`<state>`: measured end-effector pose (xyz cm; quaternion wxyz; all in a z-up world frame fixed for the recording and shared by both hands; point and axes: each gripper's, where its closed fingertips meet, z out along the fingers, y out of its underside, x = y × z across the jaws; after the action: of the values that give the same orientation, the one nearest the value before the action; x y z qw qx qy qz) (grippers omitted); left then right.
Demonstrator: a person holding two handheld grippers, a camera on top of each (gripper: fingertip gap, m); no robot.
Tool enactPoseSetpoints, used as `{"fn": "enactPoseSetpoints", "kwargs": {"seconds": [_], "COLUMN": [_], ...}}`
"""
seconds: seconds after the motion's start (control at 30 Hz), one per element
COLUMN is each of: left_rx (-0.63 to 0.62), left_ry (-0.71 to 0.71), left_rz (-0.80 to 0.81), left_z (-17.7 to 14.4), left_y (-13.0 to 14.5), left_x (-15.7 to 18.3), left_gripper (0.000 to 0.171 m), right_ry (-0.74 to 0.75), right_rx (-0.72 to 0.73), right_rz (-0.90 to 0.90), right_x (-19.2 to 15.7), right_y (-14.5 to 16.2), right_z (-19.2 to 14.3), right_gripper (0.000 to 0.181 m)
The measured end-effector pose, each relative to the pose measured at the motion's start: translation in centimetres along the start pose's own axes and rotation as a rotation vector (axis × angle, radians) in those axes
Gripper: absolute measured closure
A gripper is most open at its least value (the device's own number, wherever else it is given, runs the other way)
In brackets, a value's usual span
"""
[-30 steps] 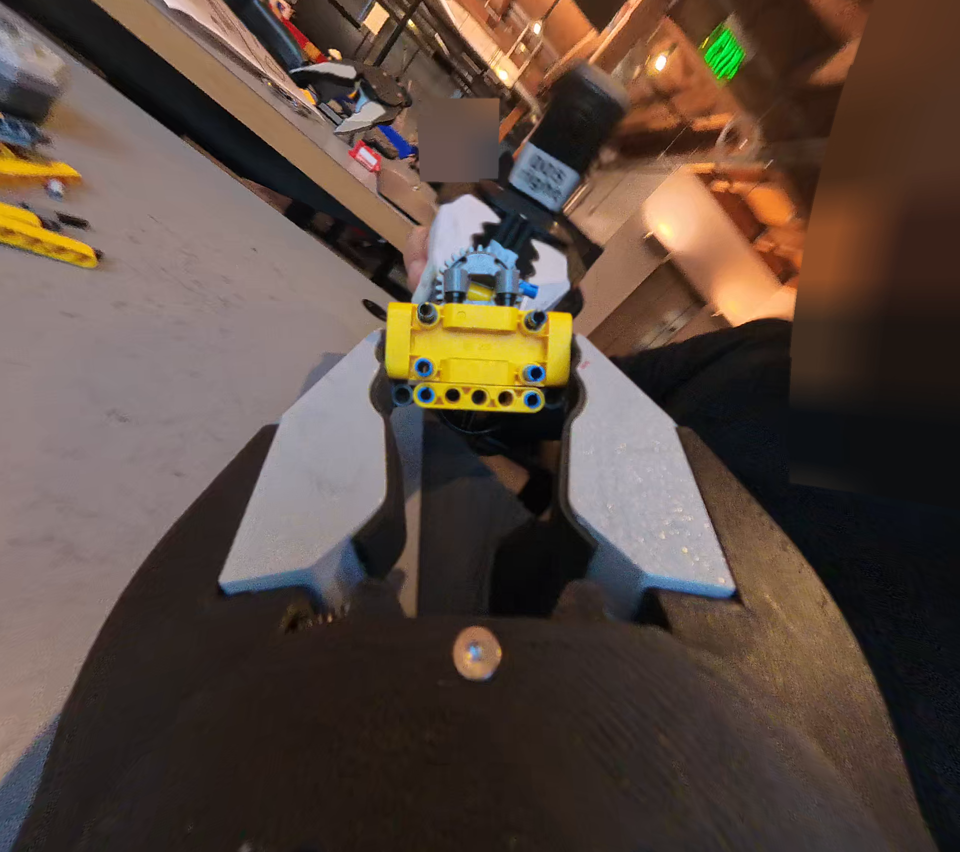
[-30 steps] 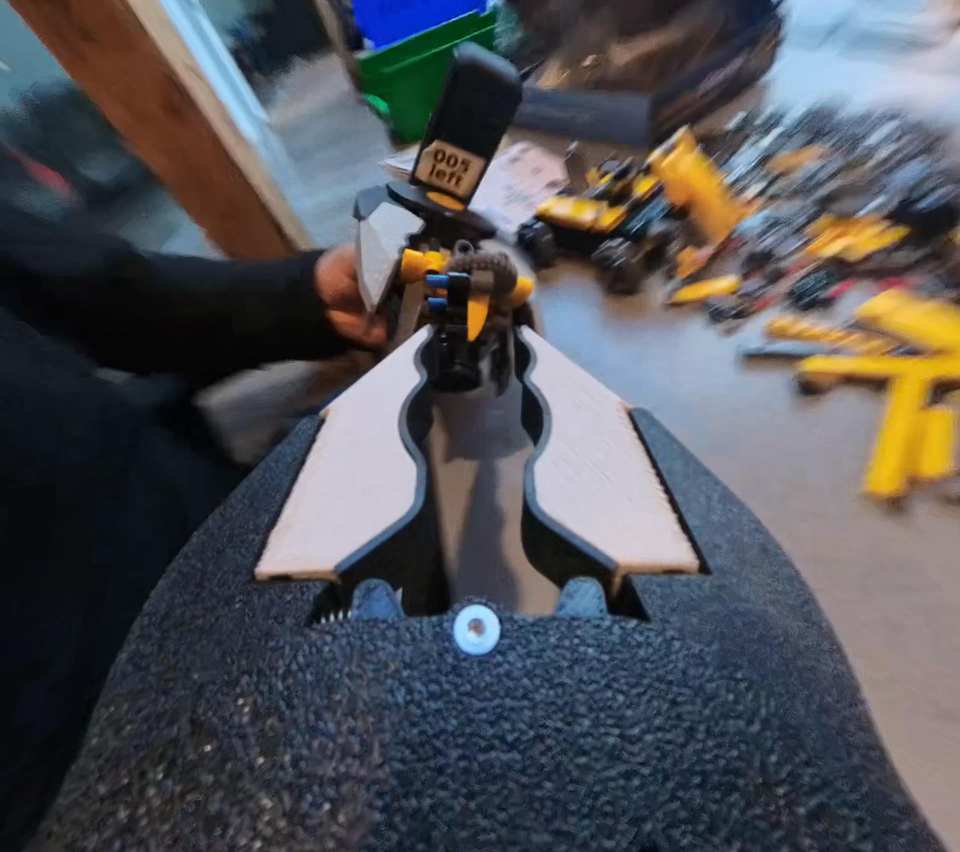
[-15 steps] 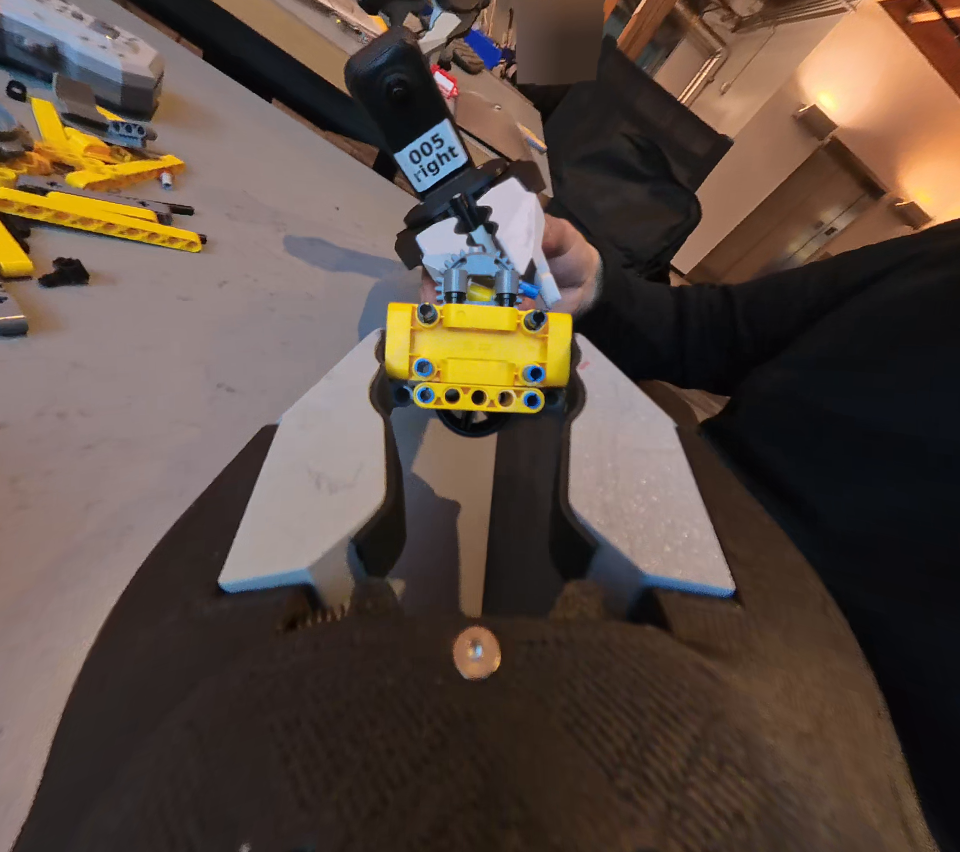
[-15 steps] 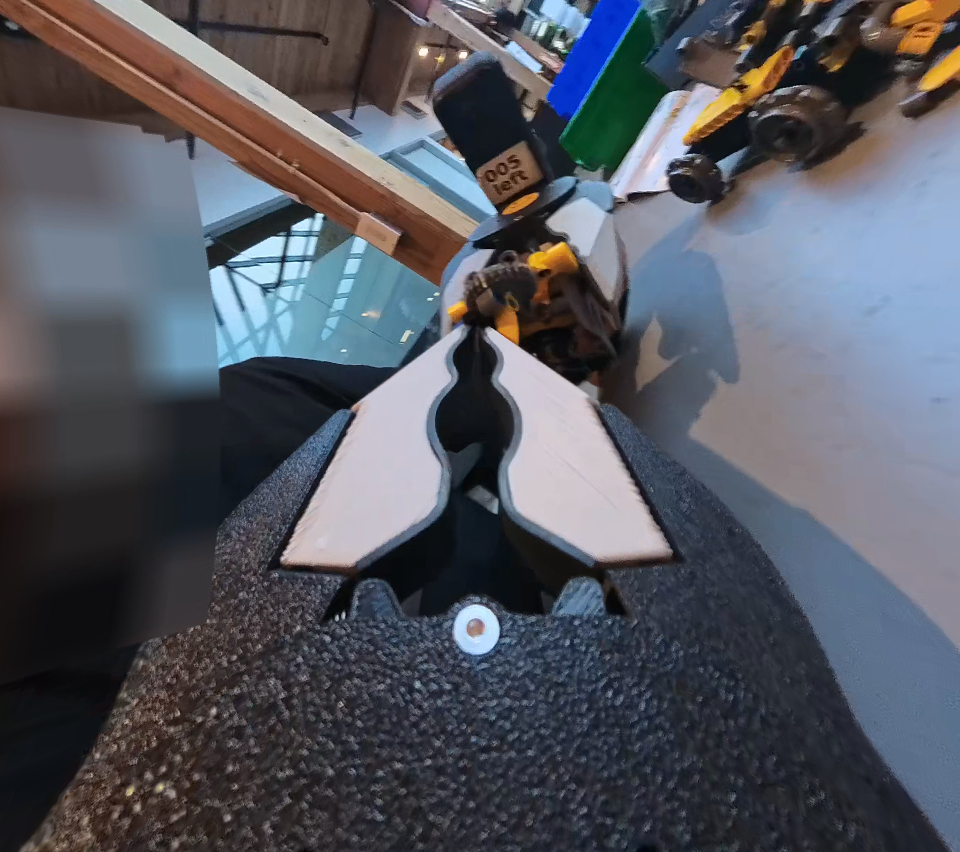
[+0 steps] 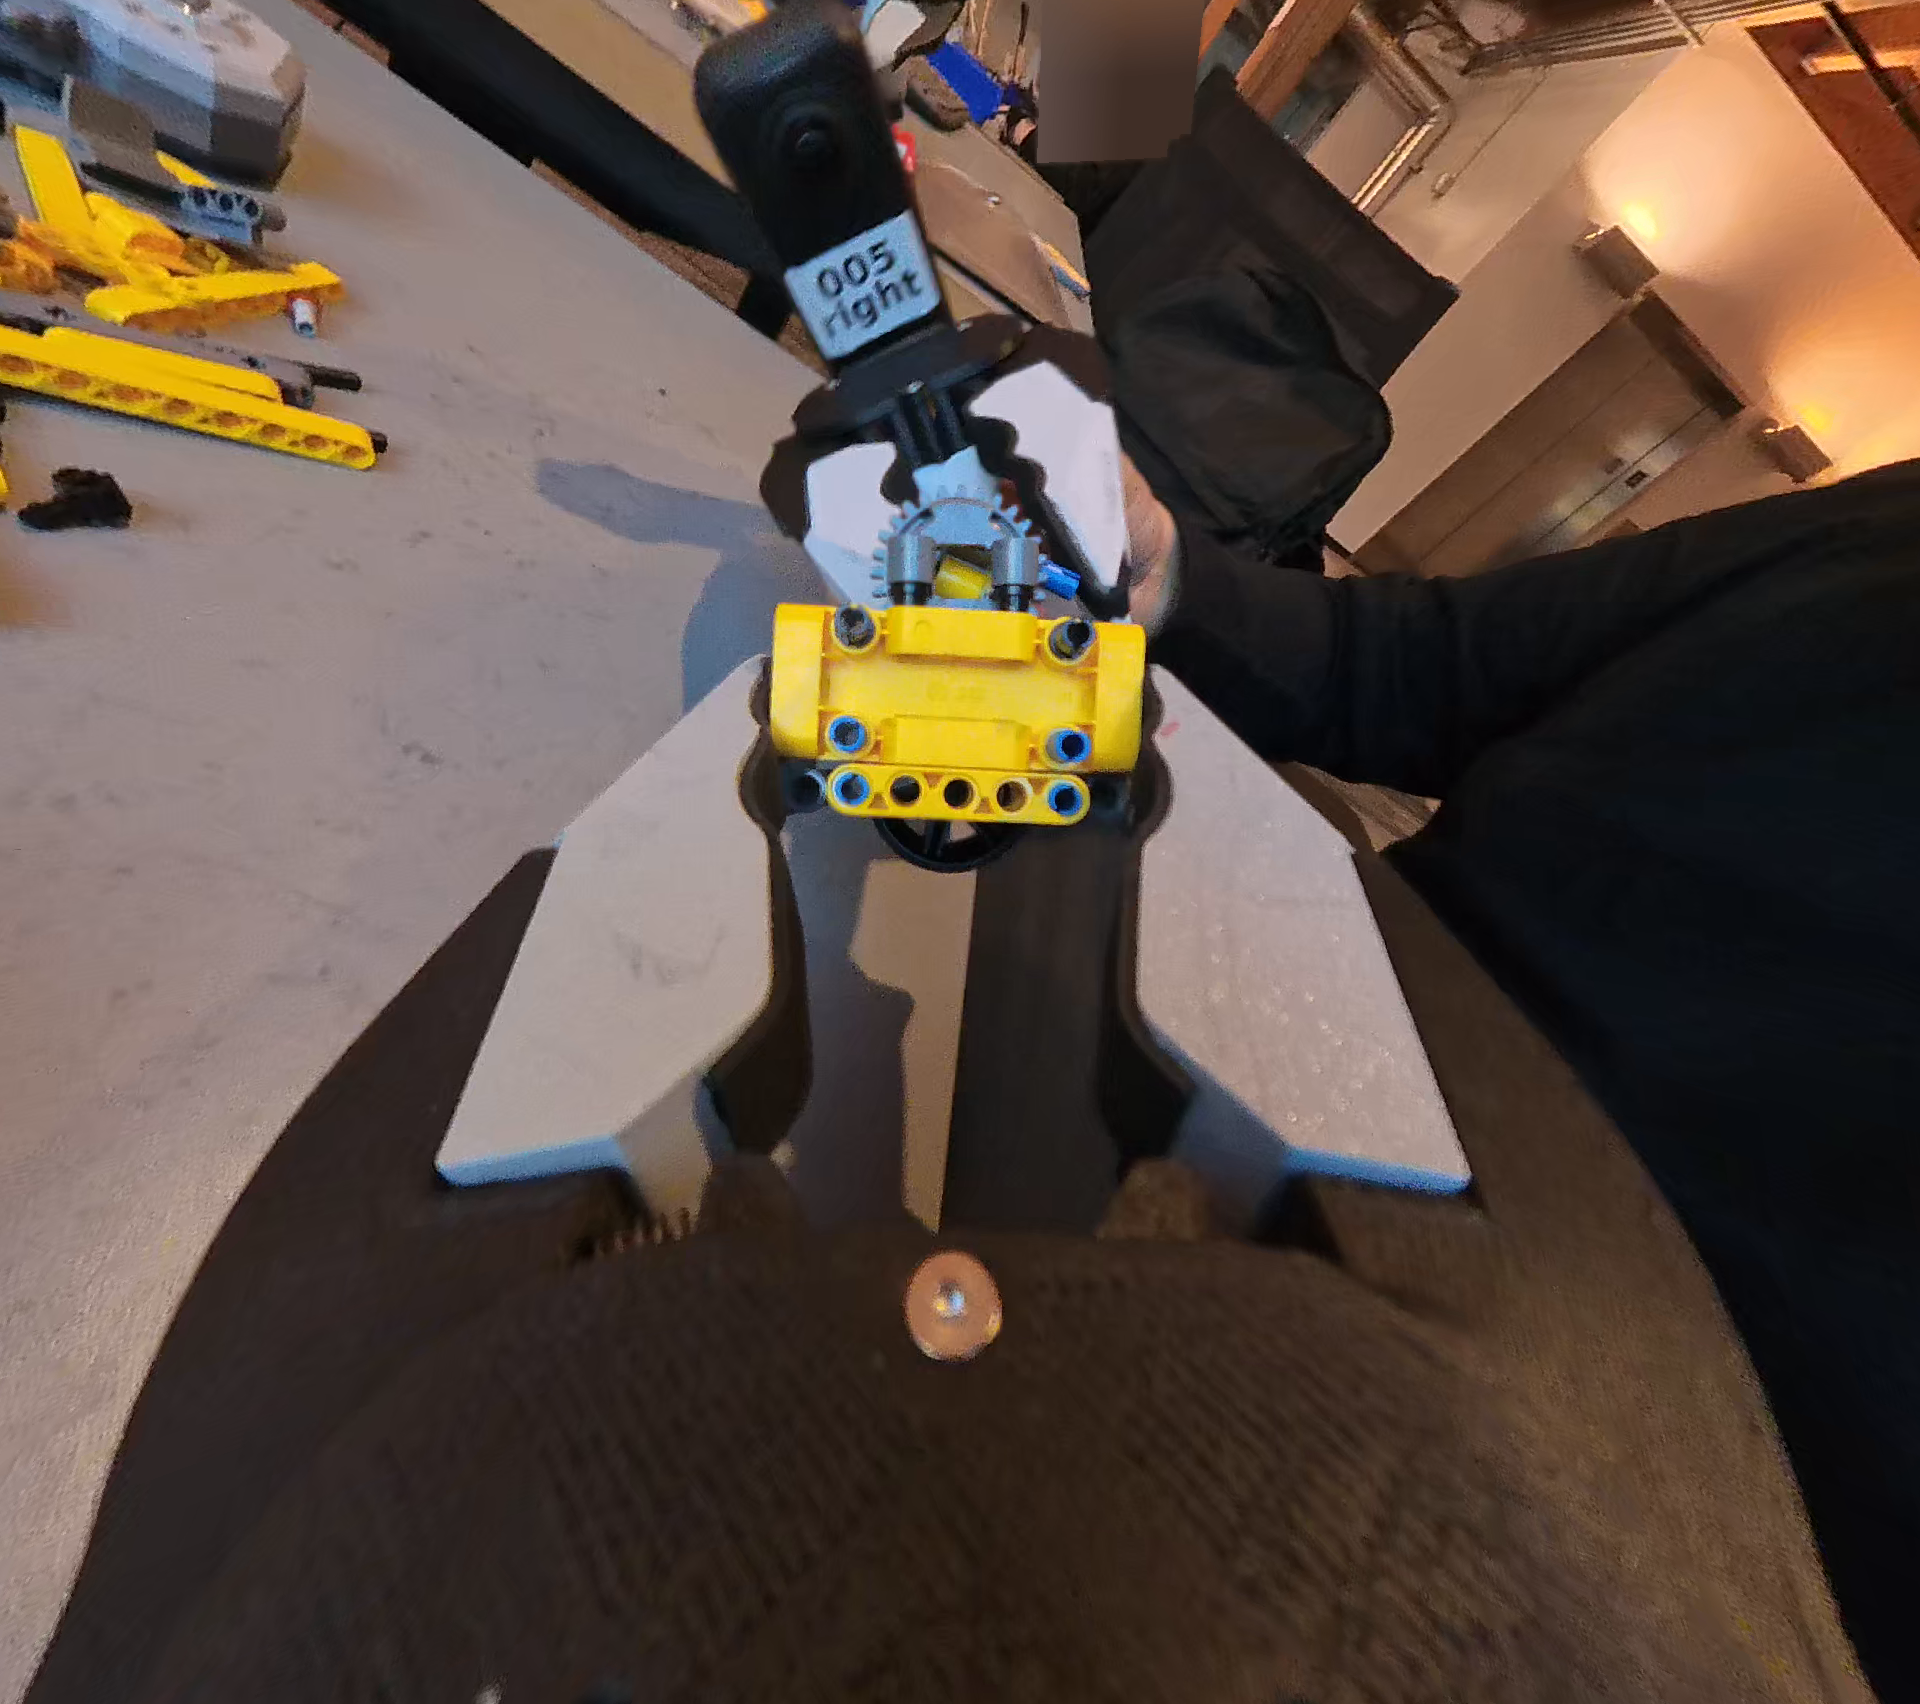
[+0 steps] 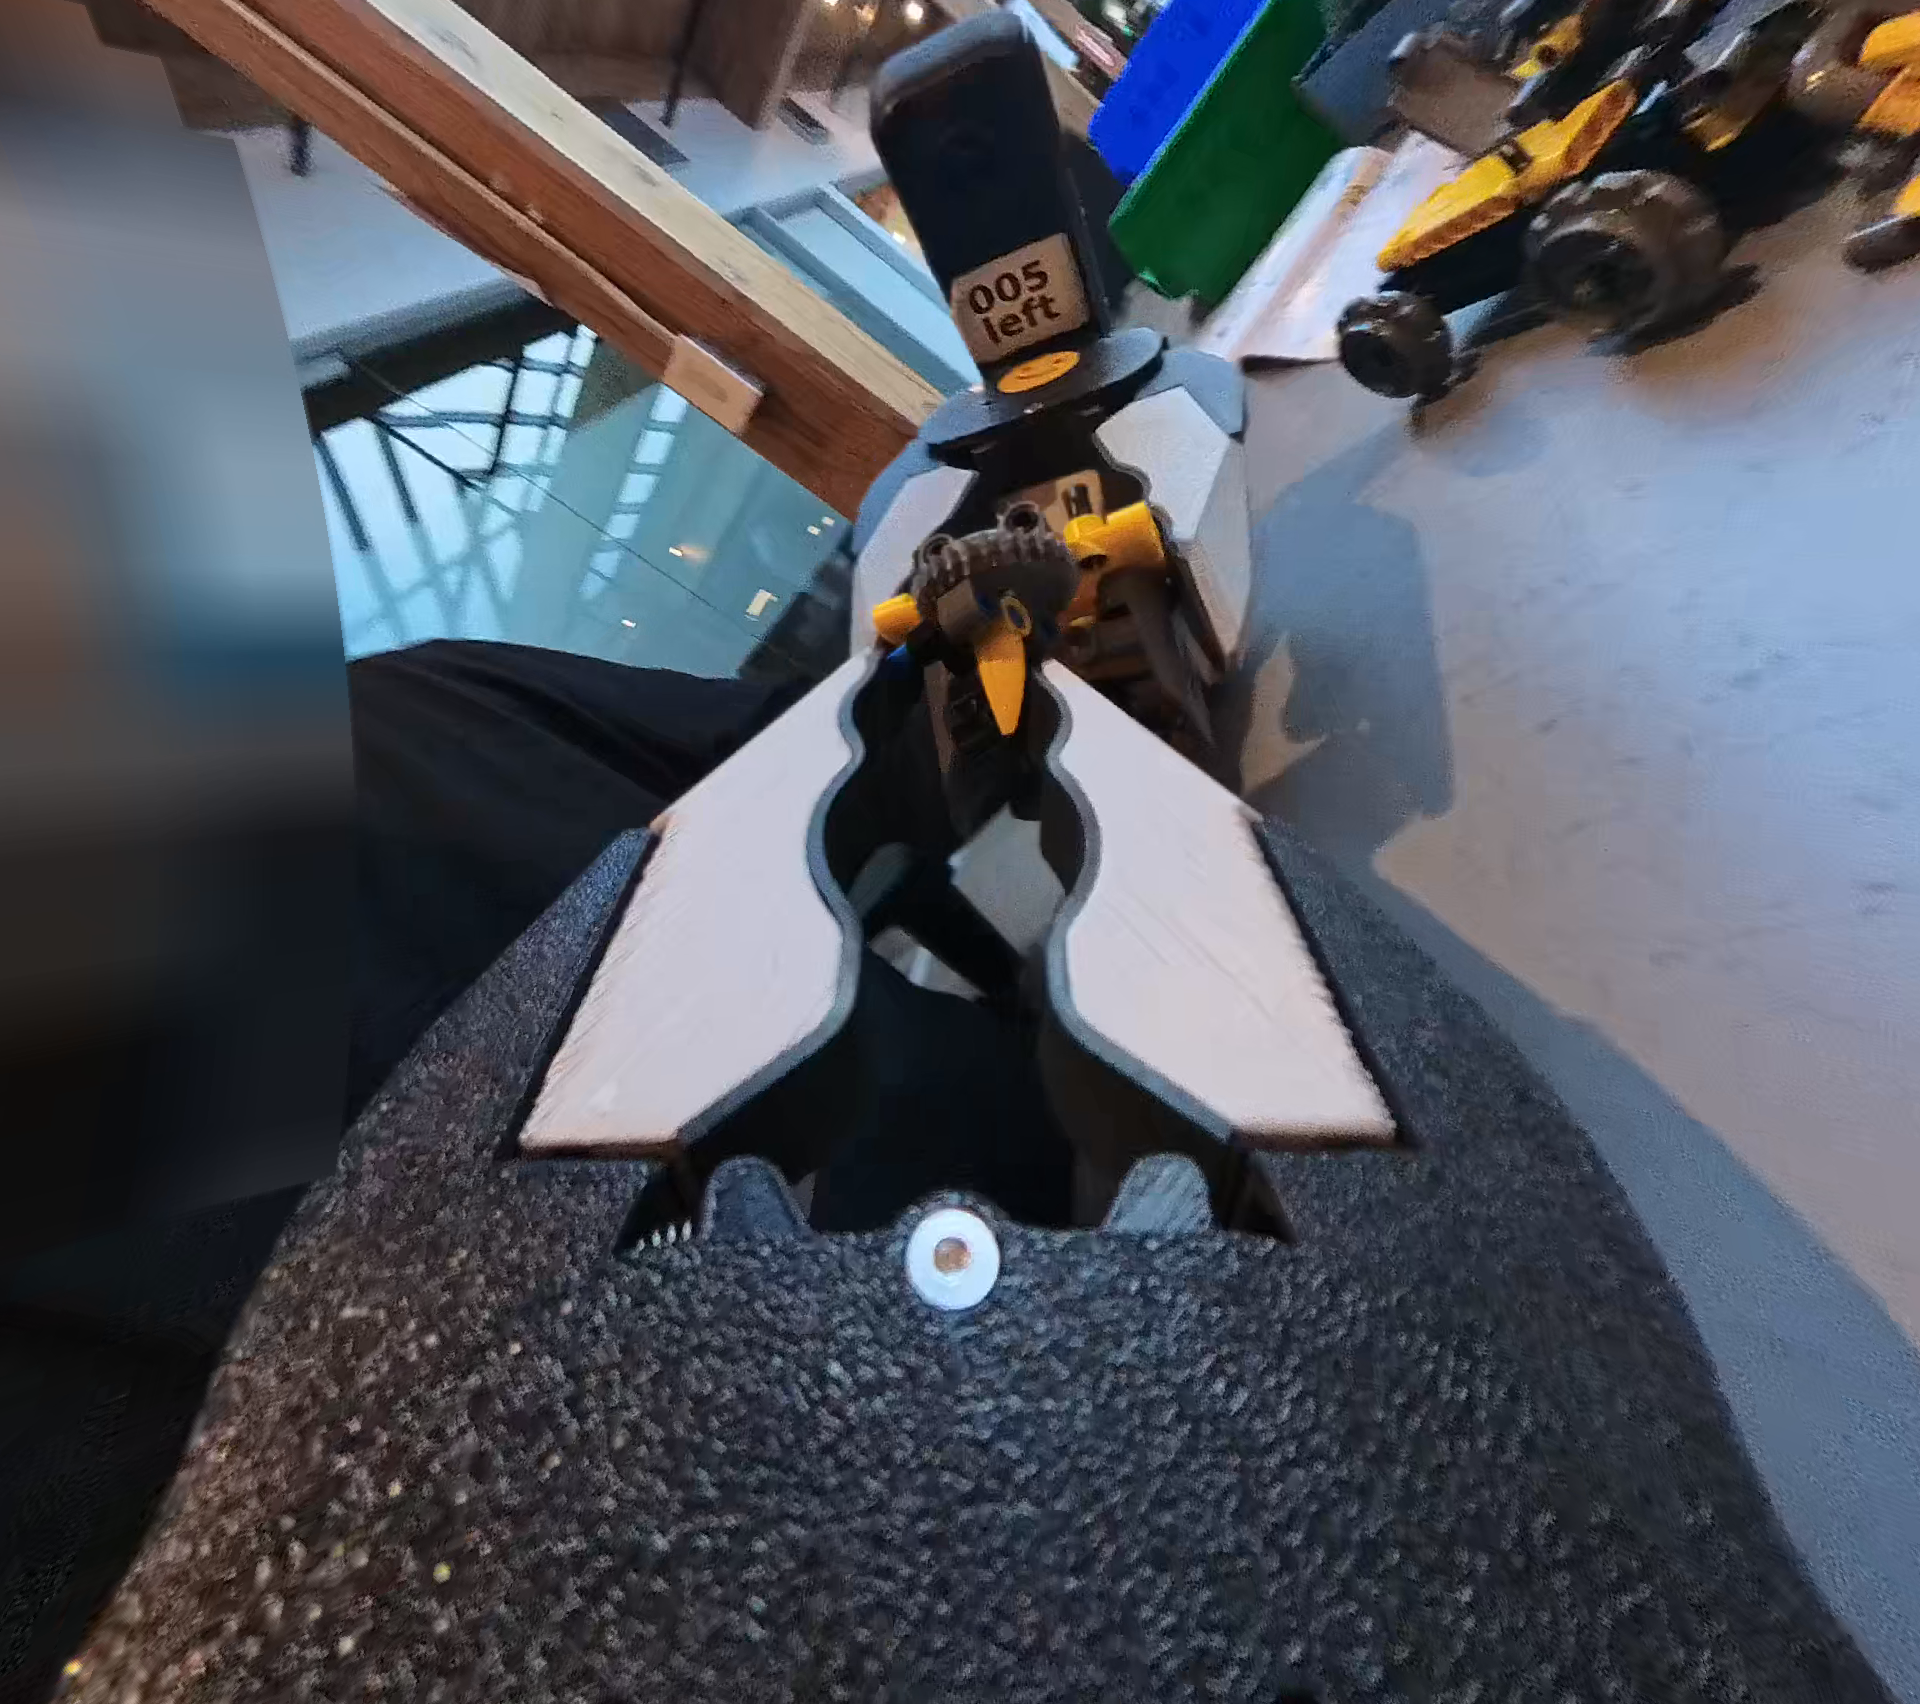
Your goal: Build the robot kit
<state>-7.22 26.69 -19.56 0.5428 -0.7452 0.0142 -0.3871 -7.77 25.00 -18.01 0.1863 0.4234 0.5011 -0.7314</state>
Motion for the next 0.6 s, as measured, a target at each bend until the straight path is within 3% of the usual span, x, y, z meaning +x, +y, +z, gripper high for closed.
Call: {"fn": "enactPoseSetpoints", "kwargs": {"seconds": [0.33, 0.43, 0.5, 0.6], "left_rx": [0.027, 0.055, 0.065, 0.063], "left_ry": [0.047, 0.1, 0.112, 0.098], "left_rz": [-0.192, -0.253, -0.25, -0.211], "left_z": [0.1, 0.0, -0.1, -0.2], "left_y": [0.1, -0.2, -0.3, -0.4], "left_x": [-0.4, -0.1, 0.0, 0.0], "left_gripper": [0.106, 0.106, 0.106, 0.106], "right_ry": [0.405, 0.515, 0.546, 0.502], "right_rx": [-0.139, -0.191, -0.217, -0.206], "right_rz": [-0.424, -0.547, -0.59, -0.51], "right_x": [1.4, 1.6, 1.7, 1.5], "right_y": [-0.8, -1.2, -1.3, -1.3], "right_z": [-0.4, -0.6, -0.6, -0.6], "right_gripper": [0.156, 0.168, 0.168, 0.167]}}
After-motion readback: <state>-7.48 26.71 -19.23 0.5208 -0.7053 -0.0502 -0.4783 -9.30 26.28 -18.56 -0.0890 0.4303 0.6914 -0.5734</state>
